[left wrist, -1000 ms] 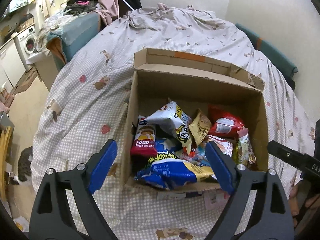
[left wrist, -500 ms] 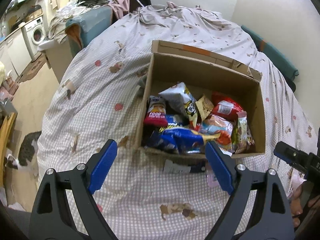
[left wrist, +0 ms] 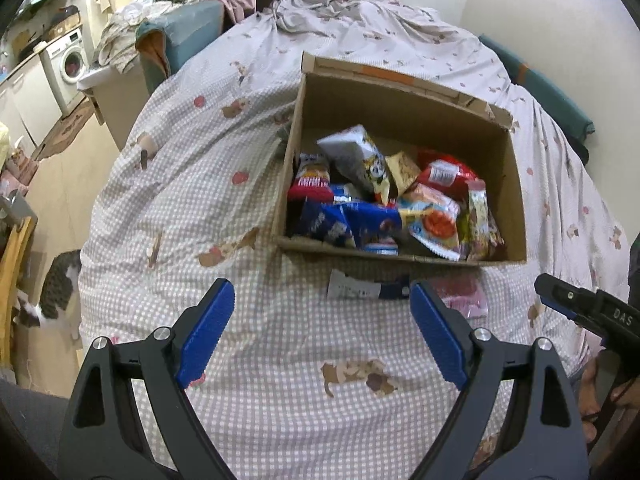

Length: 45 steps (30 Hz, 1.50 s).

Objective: Organize snacks
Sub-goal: 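Move both tools back toward the remaining snacks beside the box, then grasp the pink pouch with the right tool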

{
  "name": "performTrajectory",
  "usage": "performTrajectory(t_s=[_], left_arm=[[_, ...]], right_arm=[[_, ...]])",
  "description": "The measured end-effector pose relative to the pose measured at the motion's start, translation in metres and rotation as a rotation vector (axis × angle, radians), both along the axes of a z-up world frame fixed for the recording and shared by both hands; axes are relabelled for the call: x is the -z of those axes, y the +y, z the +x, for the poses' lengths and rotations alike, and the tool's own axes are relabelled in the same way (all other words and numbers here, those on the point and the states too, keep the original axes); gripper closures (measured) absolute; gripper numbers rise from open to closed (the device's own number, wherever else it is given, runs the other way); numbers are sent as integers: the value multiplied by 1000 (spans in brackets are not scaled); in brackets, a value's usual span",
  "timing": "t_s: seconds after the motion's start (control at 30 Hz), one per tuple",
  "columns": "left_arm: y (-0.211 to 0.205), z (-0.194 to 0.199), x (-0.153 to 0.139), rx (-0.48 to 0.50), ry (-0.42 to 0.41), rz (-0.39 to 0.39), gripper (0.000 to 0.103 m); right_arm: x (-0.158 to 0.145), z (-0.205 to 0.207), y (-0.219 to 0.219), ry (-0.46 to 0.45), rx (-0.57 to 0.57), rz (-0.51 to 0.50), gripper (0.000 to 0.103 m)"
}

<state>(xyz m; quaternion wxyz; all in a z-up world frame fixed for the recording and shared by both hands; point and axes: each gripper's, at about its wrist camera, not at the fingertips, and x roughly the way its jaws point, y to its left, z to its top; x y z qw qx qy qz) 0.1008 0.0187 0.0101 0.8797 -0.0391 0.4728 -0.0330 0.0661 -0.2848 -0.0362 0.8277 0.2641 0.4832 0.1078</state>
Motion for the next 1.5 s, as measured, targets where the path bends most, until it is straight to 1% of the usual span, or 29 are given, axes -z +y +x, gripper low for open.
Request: performTrajectory(t_s=[0.17,0.3,0.37,0.5,0.6,0.7,0.73,0.87,0.97,1.0,1.03,1.07,1.13,1.17,1.2,1.23,1.27,1.3,1.37,1.47,1.5], left_arm=[[4,-4,6,-25,34,-12,15],[7,-5,8,-49,50,-6,15],[11,-5,10,-67,63,-19,15],[18,-3,14,-99,93,-41,15],[18,-1,16,-107,113,-58,15],[17,1,18,-104,132,-85,15],[16,1,18,-101,135,-89,15],[12,2,20,-89,142,-80,15],[12,3,25,-92,158,-80,15],[12,4,26,-92,163,-78,15],[12,4,28,-92,168,-75,15],[12,4,28,-94,170,-73,15],[13,5,28,-100,171,-79,15],[14,5,28,-103,171,-84,15],[15,5,27,-106,170,-89,15],[15,6,27,-108,170,-95,15],[15,6,26,-109,169,-99,15],[15,6,25,-110,169,-104,15],[14,6,24,-106,169,-115,15],[12,5,22,-93,167,-118,15],[12,5,21,-91,166,-117,15]], right_arm=[[9,0,-6,44,26,-31,28],[26,2,-11,131,55,-66,24],[38,4,-15,184,78,-91,21],[58,11,-22,263,111,-50,20],[71,22,-16,302,95,-56,11],[75,36,-4,294,51,-88,11],[74,43,1,281,32,-115,11],[76,61,24,262,-37,-172,11],[83,74,43,257,-75,-249,14],[86,76,49,255,-87,-280,25],[88,78,53,254,-100,-304,34],[89,79,55,253,-106,-308,36],[85,77,52,243,-95,-315,55],[82,74,49,243,-94,-301,61],[80,71,45,244,-89,-284,71],[77,68,39,248,-80,-261,85],[76,62,31,269,-70,-217,95],[75,57,28,291,-68,-186,97],[74,43,25,312,-74,-129,97],[68,18,36,320,-144,-82,97],[65,12,41,318,-163,-80,97]])
